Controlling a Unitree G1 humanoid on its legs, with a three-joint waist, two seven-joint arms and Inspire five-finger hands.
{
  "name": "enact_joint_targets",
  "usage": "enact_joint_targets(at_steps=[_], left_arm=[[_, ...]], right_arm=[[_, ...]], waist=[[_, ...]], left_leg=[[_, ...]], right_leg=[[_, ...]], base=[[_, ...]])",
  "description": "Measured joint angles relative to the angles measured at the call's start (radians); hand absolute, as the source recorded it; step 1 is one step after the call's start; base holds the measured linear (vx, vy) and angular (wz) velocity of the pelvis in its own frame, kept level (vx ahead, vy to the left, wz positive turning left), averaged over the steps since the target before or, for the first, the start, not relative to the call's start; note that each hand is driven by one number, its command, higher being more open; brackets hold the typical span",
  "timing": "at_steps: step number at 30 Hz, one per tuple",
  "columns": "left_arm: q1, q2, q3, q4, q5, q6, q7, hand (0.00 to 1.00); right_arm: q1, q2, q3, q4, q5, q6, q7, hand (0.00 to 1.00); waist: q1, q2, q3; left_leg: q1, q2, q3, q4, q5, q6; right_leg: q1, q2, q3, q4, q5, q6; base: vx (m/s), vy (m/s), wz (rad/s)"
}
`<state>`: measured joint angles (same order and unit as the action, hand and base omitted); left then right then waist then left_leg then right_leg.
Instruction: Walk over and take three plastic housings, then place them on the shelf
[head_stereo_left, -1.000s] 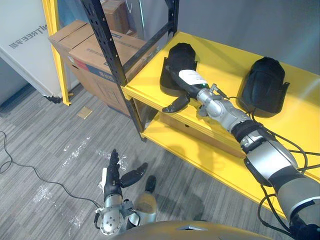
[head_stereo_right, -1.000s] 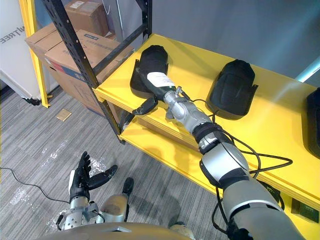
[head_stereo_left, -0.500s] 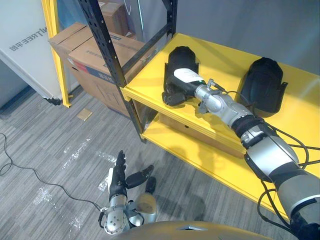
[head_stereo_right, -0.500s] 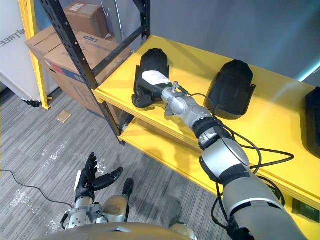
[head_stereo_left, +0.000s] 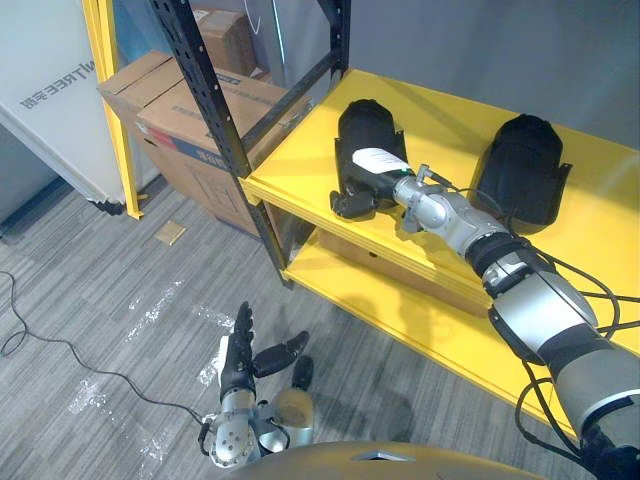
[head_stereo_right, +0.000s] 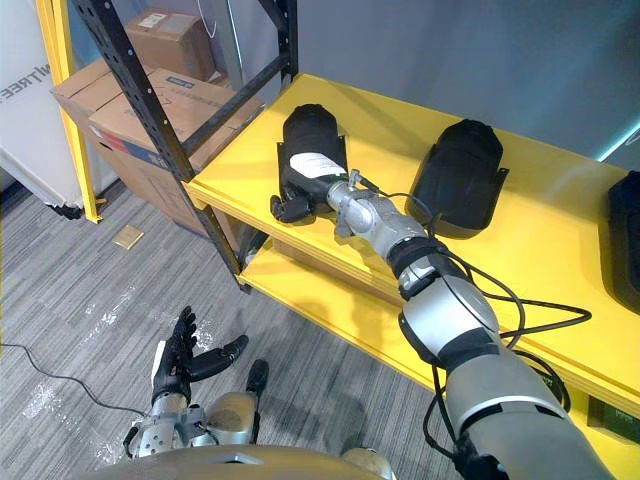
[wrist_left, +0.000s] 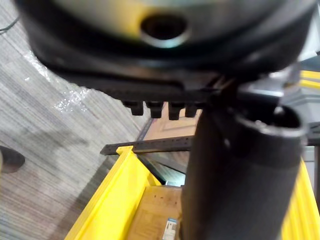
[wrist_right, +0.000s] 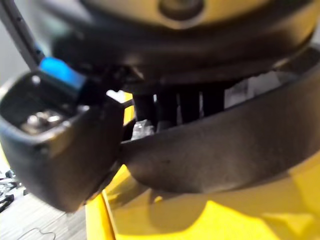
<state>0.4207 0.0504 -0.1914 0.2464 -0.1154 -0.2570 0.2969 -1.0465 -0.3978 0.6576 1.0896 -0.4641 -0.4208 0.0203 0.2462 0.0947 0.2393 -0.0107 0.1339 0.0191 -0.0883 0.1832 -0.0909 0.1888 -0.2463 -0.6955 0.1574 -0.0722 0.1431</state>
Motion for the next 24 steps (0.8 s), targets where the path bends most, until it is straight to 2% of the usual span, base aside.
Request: enact_joint_targets(at_steps=[4,9,15,20,24], left_arm=[[0.000,0.000,0.000,0.000,0.000,0.000,0.001,1.00],[0.000,-0.001,-0.002,0.001,0.000,0.000,0.004,1.00],[-0.001,-0.004,-0.035,0.021,-0.032,0.000,0.043,1.00],[-0.002,-0.017,-0.048,0.021,-0.038,0.003,0.053,1.00],[-0.021,-0.016,-0.052,0.021,-0.038,0.021,0.066,1.00]], right_arm=[[0.000,0.001,0.000,0.000,-0.001,0.018,-0.016,0.00],[0.000,0.008,-0.014,0.000,0.000,0.139,-0.077,0.00],[-0.014,0.043,-0.117,0.000,0.019,0.330,-0.117,0.00],[-0.066,0.085,-0.161,0.004,0.050,0.425,-0.117,0.00],[-0.091,0.101,-0.178,0.006,0.116,0.456,-0.117,0.00]], waist=[[0.001,0.004,-0.001],[0.008,0.016,0.000],[0.022,0.031,-0.002],[0.026,0.032,-0.001],[0.030,0.033,-0.001]], left_leg=[[-0.002,0.000,0.000,0.000,0.000,0.000],[-0.001,-0.001,0.000,0.000,0.000,0.000],[-0.002,-0.001,0.000,0.003,0.006,-0.008],[-0.005,0.001,-0.002,0.003,0.009,-0.010],[-0.013,0.001,-0.013,0.004,0.011,-0.012]], right_leg=[[-0.002,-0.001,0.000,0.001,0.000,0.000],[-0.004,-0.005,0.000,0.010,-0.005,0.000],[-0.010,-0.008,0.000,0.019,-0.011,0.002],[-0.010,-0.004,-0.003,0.015,-0.011,0.002],[-0.010,-0.001,-0.012,0.013,-0.011,0.002]], base=[[-0.03,-0.014,0.00],[-0.03,-0.011,0.00],[-0.02,-0.009,0.00],[-0.01,-0.005,0.01],[-0.01,-0.008,0.08]])
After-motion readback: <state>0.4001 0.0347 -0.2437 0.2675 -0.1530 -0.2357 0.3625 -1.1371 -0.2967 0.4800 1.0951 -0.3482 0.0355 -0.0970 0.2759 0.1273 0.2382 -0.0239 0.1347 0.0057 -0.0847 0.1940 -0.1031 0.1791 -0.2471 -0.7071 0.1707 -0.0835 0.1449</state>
